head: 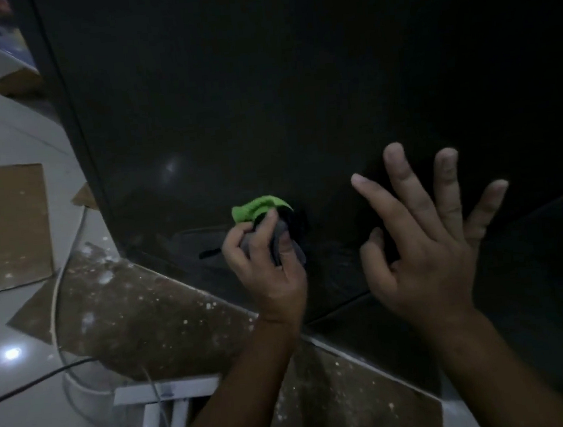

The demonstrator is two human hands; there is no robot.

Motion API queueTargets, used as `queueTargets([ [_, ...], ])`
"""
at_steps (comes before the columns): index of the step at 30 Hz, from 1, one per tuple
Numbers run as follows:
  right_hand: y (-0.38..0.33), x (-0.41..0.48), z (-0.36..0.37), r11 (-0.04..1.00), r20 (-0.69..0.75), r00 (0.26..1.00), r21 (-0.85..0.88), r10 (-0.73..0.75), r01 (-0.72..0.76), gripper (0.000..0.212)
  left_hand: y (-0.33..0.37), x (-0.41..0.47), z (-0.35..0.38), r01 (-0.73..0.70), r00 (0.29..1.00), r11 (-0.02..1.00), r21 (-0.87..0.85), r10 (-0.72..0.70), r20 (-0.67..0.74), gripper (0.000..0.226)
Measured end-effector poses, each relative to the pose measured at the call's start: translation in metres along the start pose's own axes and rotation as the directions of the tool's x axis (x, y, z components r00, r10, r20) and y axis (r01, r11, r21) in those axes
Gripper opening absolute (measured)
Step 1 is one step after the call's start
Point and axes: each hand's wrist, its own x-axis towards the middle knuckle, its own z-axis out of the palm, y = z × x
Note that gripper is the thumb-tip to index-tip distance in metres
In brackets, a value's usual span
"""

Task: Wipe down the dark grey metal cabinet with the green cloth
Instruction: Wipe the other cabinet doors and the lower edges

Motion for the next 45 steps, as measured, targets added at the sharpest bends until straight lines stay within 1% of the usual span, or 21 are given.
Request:
queueTargets([
  [2,0.0,-0.007,0.004,0.999,0.024,1.0,-0.033,-0.014,0.015,0.057,-0.003,-0.02,0.0,-0.104,0.991,0.994,0.042,0.1,0.089,0.026],
  [4,0.002,-0.012,0.006,0.997,0.031,0.999,-0.07,-0.018,0.02,0.054,-0.007,-0.037,-0.003,-0.21,0.957,0.977,0.048,0.195,0.212,0.034],
  [6,0.004,-0.015,0.007,0.994,0.016,1.0,-0.106,-0.016,0.018,0.053,-0.018,-0.052,-0.007,-0.293,0.899,0.956,0.029,0.265,0.349,0.045],
  [8,0.009,-0.017,0.006,0.988,-0.019,1.0,-0.152,-0.013,0.01,0.056,-0.028,-0.062,-0.011,-0.345,0.827,0.938,0.035,0.287,0.483,0.054],
  [10,0.015,-0.02,0.003,0.983,-0.063,0.998,-0.185,-0.009,-0.003,0.057,-0.034,-0.064,-0.015,-0.374,0.782,0.927,0.035,0.294,0.55,0.049],
  [11,0.019,-0.021,0.001,0.981,-0.077,0.997,-0.194,-0.003,-0.011,0.057,-0.032,-0.063,-0.016,-0.361,0.786,0.932,0.032,0.285,0.549,0.044],
  [12,0.023,-0.023,-0.003,0.98,-0.084,0.996,-0.197,0.005,-0.021,0.057,-0.025,-0.061,-0.017,-0.321,0.808,0.947,0.023,0.261,0.529,0.038],
  [15,0.038,-0.028,-0.021,0.977,-0.082,0.994,-0.193,0.078,-0.093,0.059,0.012,-0.053,-0.005,-0.161,0.913,0.986,-0.039,0.164,0.373,0.02],
  [18,0.049,-0.035,-0.035,0.961,-0.039,0.978,-0.178,0.206,-0.21,0.067,0.045,-0.054,0.012,-0.12,0.953,0.991,-0.055,0.131,0.275,0.021],
  [20,0.051,-0.042,-0.038,0.957,0.005,0.97,-0.167,0.243,-0.238,0.071,0.051,-0.06,0.019,-0.118,0.962,0.992,-0.048,0.127,0.241,0.021],
  [22,0.052,-0.05,-0.037,0.956,0.028,0.969,-0.177,0.244,-0.236,0.074,0.044,-0.07,0.02,-0.186,0.948,0.981,-0.047,0.192,0.253,0.023],
  [25,0.05,-0.058,-0.031,0.945,0.052,0.962,-0.207,0.268,-0.253,0.073,0.031,-0.086,0.015,-0.298,0.877,0.954,-0.02,0.282,0.389,0.037],
  [27,0.045,-0.062,-0.026,0.938,0.063,0.954,-0.213,0.292,-0.273,0.071,0.023,-0.091,0.011,-0.312,0.846,0.95,-0.002,0.279,0.455,0.042],
  [29,0.039,-0.063,-0.021,0.935,0.07,0.947,-0.196,0.313,-0.295,0.071,0.016,-0.089,0.006,-0.323,0.82,0.946,0.02,0.269,0.505,0.04],
  [33,0.027,-0.063,-0.014,0.926,0.068,0.93,-0.137,0.362,-0.351,0.073,-0.015,-0.085,-0.009,-0.4,0.724,0.914,0.063,0.273,0.634,0.044],
  [35,0.021,-0.063,-0.009,0.921,0.057,0.924,-0.118,0.379,-0.371,0.076,-0.035,-0.086,-0.021,-0.358,0.704,0.928,0.103,0.195,0.683,0.042],
  [37,0.014,-0.063,-0.005,0.916,0.062,0.917,-0.101,0.395,-0.388,0.081,-0.047,-0.09,-0.033,-0.189,0.698,0.974,0.124,0.044,0.715,0.034],
  [39,0.007,-0.063,0.0,0.912,0.079,0.909,-0.081,0.409,-0.403,0.087,-0.049,-0.098,-0.044,0.009,0.67,0.992,0.124,-0.098,0.736,0.03],
  [41,0.0,-0.066,0.004,0.907,0.093,0.902,-0.057,0.422,-0.418,0.089,-0.047,-0.105,-0.046,0.139,0.672,0.975,0.171,-0.219,0.707,0.028],
  [43,-0.004,-0.07,0.008,0.907,0.102,0.901,-0.036,0.421,-0.42,0.089,-0.045,-0.11,-0.046,0.22,0.632,0.934,0.283,-0.357,0.687,0.029],
  [45,-0.005,-0.074,0.011,0.912,0.117,0.905,-0.05,0.41,-0.407,0.088,-0.057,-0.118,-0.041,0.318,0.646,0.886,0.338,-0.463,0.607,0.036],
])
